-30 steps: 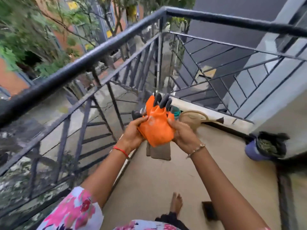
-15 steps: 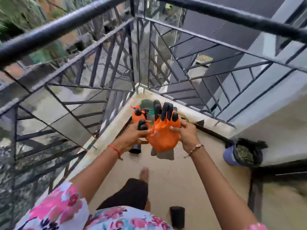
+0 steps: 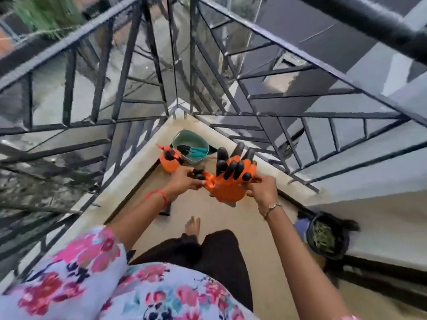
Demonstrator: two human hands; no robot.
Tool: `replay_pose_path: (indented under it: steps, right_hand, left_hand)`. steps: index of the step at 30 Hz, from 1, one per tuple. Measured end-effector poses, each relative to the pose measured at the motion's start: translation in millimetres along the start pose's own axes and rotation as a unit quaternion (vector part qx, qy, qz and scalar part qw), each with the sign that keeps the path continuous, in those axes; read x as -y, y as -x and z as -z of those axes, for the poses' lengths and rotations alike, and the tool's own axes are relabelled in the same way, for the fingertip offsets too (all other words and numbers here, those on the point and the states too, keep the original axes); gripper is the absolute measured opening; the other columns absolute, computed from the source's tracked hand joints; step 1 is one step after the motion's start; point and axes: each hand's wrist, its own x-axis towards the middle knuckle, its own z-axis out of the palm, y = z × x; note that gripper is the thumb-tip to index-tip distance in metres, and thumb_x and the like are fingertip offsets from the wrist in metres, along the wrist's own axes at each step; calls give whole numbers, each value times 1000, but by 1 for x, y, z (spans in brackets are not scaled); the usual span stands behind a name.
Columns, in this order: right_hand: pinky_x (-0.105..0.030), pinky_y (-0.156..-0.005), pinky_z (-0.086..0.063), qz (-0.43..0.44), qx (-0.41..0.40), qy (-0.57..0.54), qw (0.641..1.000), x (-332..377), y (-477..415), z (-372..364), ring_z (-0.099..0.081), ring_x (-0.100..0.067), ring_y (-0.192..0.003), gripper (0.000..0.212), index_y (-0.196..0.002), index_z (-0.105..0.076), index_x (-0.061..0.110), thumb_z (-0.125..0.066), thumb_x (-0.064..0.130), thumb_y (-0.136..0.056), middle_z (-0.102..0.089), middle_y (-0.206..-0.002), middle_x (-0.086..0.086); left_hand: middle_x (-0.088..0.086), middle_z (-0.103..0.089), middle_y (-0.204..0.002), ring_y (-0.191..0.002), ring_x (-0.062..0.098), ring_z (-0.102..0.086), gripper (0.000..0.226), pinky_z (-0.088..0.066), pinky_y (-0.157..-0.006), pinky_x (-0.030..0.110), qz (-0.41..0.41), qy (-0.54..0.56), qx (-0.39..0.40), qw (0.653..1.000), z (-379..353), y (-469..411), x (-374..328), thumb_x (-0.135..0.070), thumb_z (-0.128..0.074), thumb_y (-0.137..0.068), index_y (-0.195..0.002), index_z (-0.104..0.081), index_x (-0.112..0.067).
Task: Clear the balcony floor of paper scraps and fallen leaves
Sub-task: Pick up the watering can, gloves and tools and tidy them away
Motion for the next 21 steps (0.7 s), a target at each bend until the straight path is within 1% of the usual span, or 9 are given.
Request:
replay_pose_path:
  steps: [2, 4, 7, 10, 12, 14, 16, 19, 21]
  right_hand:
    - [-43, -63, -50, -1, 4, 14, 1000, 6, -33, 0, -51, -18, -72, 13, -68, -65, -2, -64, -14, -65, -58, -70, -9]
    - [-54, -69, -53, -10, 16, 36, 999, 12, -67, -6, -53, -19, -72, 11, -75, -63, -8, -64, -12, -65, -60, -70, -9]
    - [-46, -67, -53, -13, 29, 68, 997, 27, -128, -23, -54, -18, -71, 10, -65, -62, 1, -63, -10, -64, -60, -64, -5]
    - [-41, -64, -52, 21, 41, 118, 992, 40, -199, -55, -53, -15, -64, 27, -54, -61, 19, -60, -5, -66, -58, -59, 2]
    - [-40, -63, -52, 37, 43, 145, 988, 36, -251, -83, -53, -14, -61, 29, -51, -58, 22, -60, -2, -67, -57, -58, 0]
    - [-33, -59, -49, 46, 31, 171, 984, 23, -303, -114, -50, -14, -57, 33, -52, -55, 22, -60, -6, -70, -55, -56, -4]
    - [-37, -58, -46, 48, 23, 174, 983, 3, -358, -152, -50, -18, -60, 18, -61, -62, 7, -59, -7, -71, -57, -59, -13]
    - [-33, -59, -38, 57, 13, 178, 982, -40, -428, -208, -44, -14, -64, 13, -65, -63, 4, -63, 0, -78, -51, -60, -10]
    - [-30, -56, -31, 52, -2, 174, 983, -72, -476, -248, -36, -11, -56, 32, -52, -49, 13, -63, 4, -80, -39, -52, -5]
  left_hand:
    - [19, -64, -99, -80, 19, -59, 35, -52, -60, 10, -6, 0, -26, 1000, -1, -25, -13, 9, -65, -81, -116, -60, 7]
    - [17, -63, -102, -89, 21, -58, 37, -51, -62, 10, -6, 13, -44, 999, 2, -51, -23, 11, -63, -81, -118, -59, 8]
    - [15, -61, -97, -85, 16, -58, 36, -50, -61, 8, 5, 44, -78, 996, 9, -99, -33, 16, -61, -80, -116, -57, 12]
    - [2, -63, -83, -61, -6, -61, 33, -47, -58, 5, 15, 66, -127, 990, 22, -156, -40, 19, -60, -78, -107, -60, 3]
    - [-1, -66, -81, -61, -11, -60, 34, -47, -64, 6, 23, 81, -163, 983, 33, -210, -25, 20, -59, -78, -109, -59, 7]
    - [9, -64, -92, -80, 5, -61, 30, -49, -80, 21, 45, 79, -193, 977, 43, -268, 2, 18, -59, -79, -109, -59, 12]
    - [9, -60, -89, -85, 18, -56, 25, -46, -82, 33, 60, 60, -220, 972, 55, -332, 35, 13, -60, -80, -105, -61, 10]
    - [21, -66, -88, -86, 32, -63, 25, -52, -77, 40, 94, 11, -225, 970, 78, -419, 79, -7, -65, -74, -98, -66, 3]
    - [18, -67, -88, -94, 34, -64, 33, -53, -76, 26, 89, -8, -206, 974, 91, -476, 115, -10, -64, -71, -101, -67, 4]
